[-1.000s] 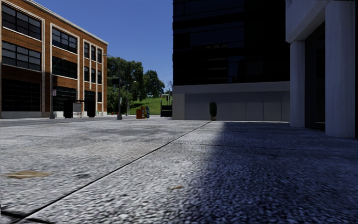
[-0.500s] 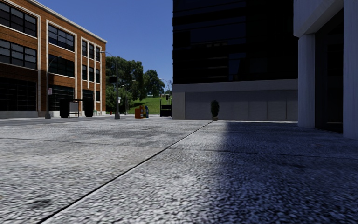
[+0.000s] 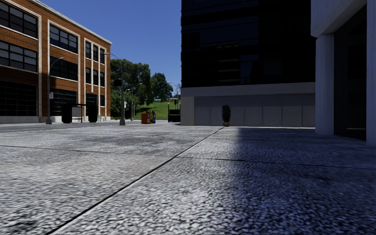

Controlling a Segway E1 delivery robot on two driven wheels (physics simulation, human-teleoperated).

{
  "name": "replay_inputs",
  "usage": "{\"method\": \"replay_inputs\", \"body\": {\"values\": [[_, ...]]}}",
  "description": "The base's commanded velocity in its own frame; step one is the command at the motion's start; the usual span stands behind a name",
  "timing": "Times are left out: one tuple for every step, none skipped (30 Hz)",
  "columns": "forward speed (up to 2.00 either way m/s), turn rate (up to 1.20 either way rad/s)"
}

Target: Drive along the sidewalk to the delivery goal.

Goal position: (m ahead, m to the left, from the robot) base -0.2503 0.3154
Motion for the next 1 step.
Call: {"method": "replay_inputs", "body": {"values": [[0.0, 0.0]]}}
